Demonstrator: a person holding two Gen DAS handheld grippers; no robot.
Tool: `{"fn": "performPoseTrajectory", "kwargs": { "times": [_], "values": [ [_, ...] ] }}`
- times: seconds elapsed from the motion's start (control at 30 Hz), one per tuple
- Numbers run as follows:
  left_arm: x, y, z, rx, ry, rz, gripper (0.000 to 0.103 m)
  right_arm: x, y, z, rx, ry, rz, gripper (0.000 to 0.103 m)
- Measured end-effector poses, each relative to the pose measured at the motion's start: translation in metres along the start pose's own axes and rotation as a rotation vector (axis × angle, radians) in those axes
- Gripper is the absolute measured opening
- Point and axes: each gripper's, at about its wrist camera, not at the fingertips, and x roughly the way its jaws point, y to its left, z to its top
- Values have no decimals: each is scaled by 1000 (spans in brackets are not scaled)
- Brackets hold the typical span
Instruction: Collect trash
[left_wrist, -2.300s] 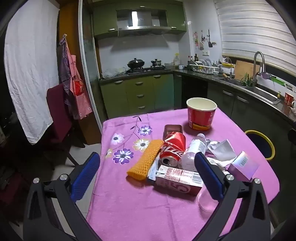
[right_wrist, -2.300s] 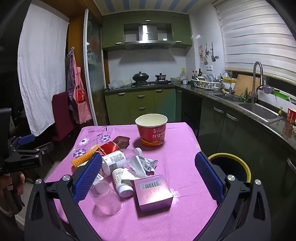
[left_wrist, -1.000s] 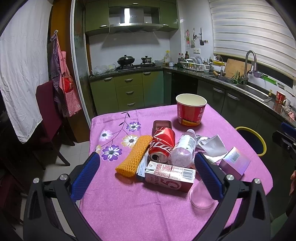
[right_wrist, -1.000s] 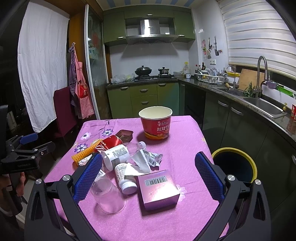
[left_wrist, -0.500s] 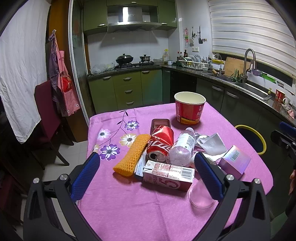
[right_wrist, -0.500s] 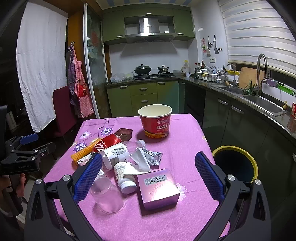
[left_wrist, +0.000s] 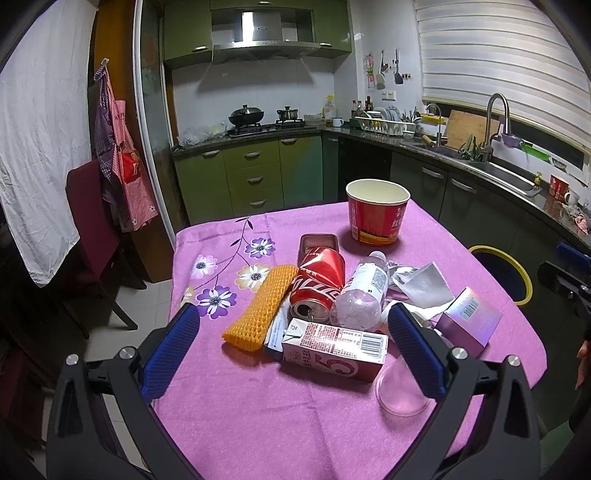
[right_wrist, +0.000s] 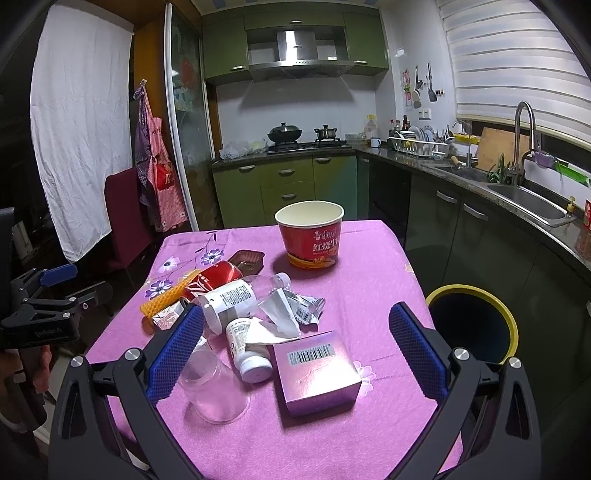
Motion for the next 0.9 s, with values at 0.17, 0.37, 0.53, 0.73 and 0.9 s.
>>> {"fn": "performPoseTrajectory", "kwargs": {
  "times": [0.17, 0.37, 0.53, 0.73, 0.9],
  "values": [
    [0, -2, 0, 5, 2, 0, 97, 1, 1, 0, 1, 1, 2, 99],
    [0, -2, 0, 4, 3, 1, 97, 2, 1, -1, 5, 2, 0, 99],
    [0, -3, 0, 4, 7, 2, 97, 2, 1, -1, 4, 6, 1, 99],
    [1, -3, 0, 4, 7, 3, 97, 6, 0, -2, 7, 15, 0, 99],
    [3, -3, -1, 2, 10, -1, 97, 9, -2, -4, 10, 22, -1, 99]
  ]
}}
